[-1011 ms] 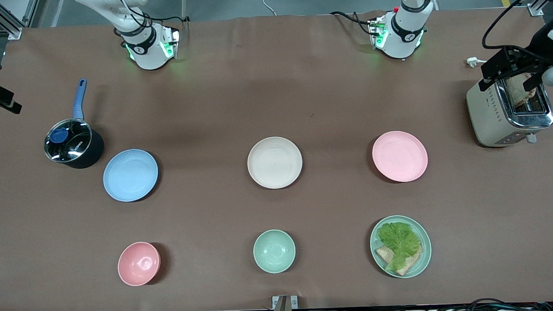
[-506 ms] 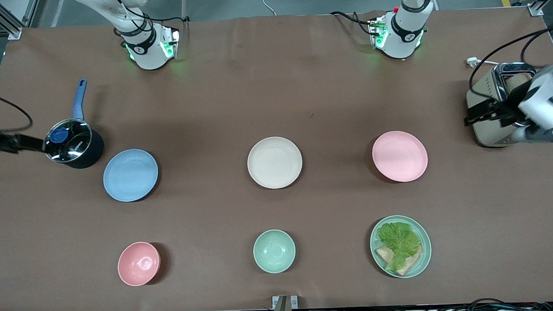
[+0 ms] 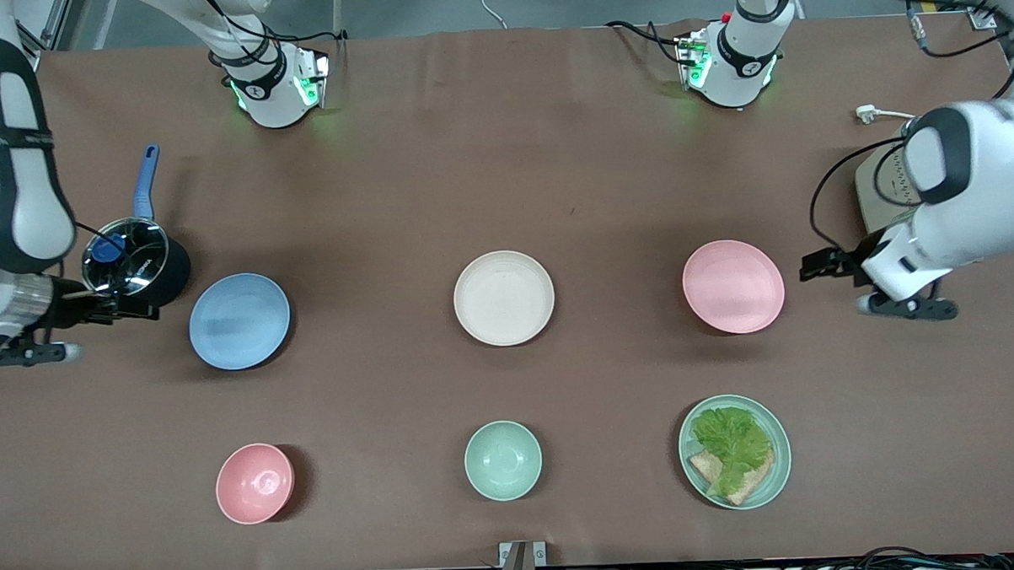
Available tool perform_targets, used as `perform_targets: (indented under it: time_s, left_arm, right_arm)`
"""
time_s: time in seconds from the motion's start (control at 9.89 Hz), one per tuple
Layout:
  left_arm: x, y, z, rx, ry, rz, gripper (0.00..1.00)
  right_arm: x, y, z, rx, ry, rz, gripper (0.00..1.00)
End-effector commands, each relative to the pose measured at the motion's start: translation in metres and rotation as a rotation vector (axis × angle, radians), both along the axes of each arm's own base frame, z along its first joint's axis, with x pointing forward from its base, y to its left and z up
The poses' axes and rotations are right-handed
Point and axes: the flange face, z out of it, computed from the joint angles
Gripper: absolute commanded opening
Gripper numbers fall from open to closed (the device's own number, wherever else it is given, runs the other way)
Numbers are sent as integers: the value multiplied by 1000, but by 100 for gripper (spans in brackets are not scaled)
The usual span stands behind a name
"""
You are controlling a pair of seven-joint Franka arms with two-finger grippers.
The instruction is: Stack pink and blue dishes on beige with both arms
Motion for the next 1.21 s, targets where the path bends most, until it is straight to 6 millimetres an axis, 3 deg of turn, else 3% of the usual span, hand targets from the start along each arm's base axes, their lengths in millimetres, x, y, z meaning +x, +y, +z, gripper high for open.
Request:
perform_targets:
  time_s: [0.0,0.2,0.4,0.51,0.71,0.81,0.91,1.01,1.11]
  left_arm:
    - [0,11,-84,-48,43,-3,100]
    - [-13,12,-116,-57,97,-16,94]
    - [-20,19,-142,-69,132,-61,85]
    - [-22,18,-150,-95,141,-51,70]
    - [-25,20,-155,-155,135,-27,25]
    - [-30,22,-159,-180,140,0,19]
    - [-29,22,-158,-183,136,-1,16]
    - [-25,22,-146,-184,119,-4,12]
    - [-20,21,-125,-187,88,-9,7]
  right_arm:
    - [-19,-5,-46,74,-27,27,100]
    - [-25,-13,-81,138,-39,40,99]
    - [-38,-11,-109,148,-67,20,89]
    - [-41,-9,-113,146,-73,9,79]
    - [-42,-11,-115,148,-71,3,47]
    - [-42,-11,-114,150,-70,3,27]
    - [-41,-11,-113,152,-69,-1,19]
    - [-41,-11,-112,154,-67,-8,6]
    - [-39,-12,-109,164,-64,-10,1]
